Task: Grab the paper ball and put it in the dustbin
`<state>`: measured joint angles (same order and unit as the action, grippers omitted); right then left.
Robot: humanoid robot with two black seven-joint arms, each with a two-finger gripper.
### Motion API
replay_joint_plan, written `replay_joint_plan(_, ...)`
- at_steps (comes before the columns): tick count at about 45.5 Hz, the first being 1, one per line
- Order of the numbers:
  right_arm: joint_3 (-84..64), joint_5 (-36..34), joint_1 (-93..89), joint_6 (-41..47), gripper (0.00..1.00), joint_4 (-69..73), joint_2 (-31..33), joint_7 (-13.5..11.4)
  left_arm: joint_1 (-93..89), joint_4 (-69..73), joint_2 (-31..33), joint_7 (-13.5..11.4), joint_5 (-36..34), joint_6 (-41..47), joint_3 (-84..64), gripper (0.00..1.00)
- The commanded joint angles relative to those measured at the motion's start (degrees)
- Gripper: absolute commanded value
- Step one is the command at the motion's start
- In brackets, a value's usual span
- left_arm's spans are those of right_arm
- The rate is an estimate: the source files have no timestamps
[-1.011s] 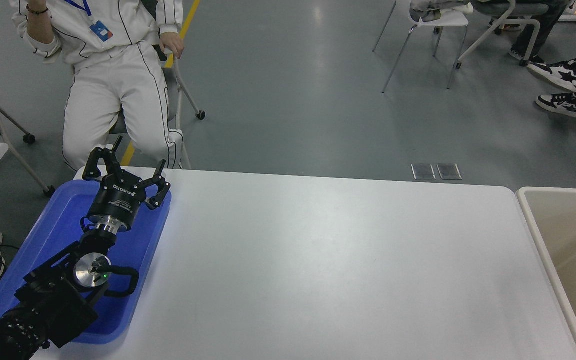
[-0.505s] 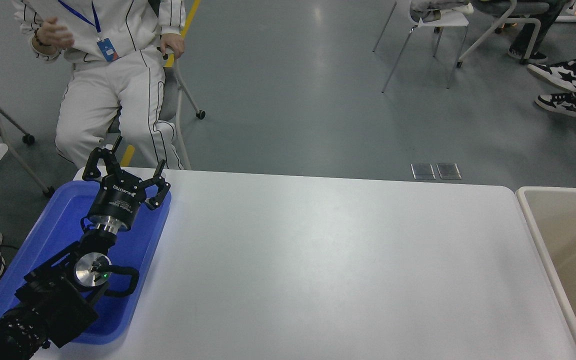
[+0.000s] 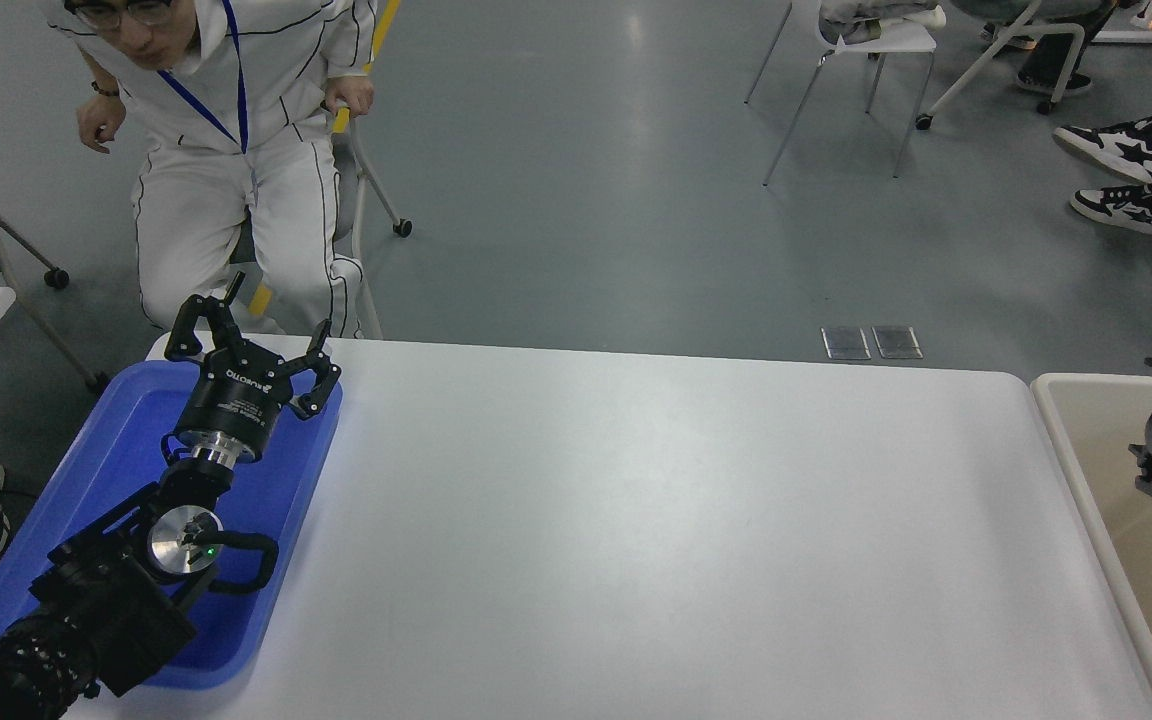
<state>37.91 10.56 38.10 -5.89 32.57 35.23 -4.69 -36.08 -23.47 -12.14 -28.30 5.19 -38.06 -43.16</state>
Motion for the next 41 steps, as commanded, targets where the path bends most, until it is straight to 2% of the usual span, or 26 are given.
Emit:
replay_joint_plan(1,4.0,-7.4,-2.2,7.6,1.0,0.8,-3.7,12.4,0.0,0.0,0.0,0.0,0.0,0.0,0.0,1.0)
replay_joint_plan(7,4.2,-8.2,-3.6,10.4,1.0,5.5,-4.4,16.2,0.0,0.0,0.0,0.0,0.0,0.0,0.0,1.0)
replay_joint_plan(13,4.9,-8.1,-4.7,10.3,1.0,9.4,-6.3,25.0,0.0,0.0,0.0,0.0,-0.1,-0.1,0.0,1.0)
replay_joint_plan(20,6.0,-8.1,-6.8,10.5,1.0,9.4,-7.8,34.3,0.0,0.0,0.0,0.0,0.0,-0.1,0.0,1.0)
replay_joint_plan(22,6.5,-8.3,-7.9,10.9,1.0,9.7,-8.2,36.2,0.0,0.0,0.0,0.0,0.0,-0.1,0.0,1.0)
replay_joint_plan(24,6.8,-8.9,-8.7,11.4,1.0,9.8,-8.8,36.9,0.0,0.0,0.0,0.0,0.0,-0.1,0.0,1.0)
replay_joint_plan(34,7.3,-12.0,-9.6,12.4,1.0,9.4,-11.9,36.9,0.0,0.0,0.0,0.0,-0.1,-0.1,0.0,1.0)
replay_joint_plan(41,6.6,-11.6,-9.8,12.6,1.0,9.4,-12.6,36.9,0.0,0.0,0.0,0.0,-0.1,-0.1,0.0,1.0)
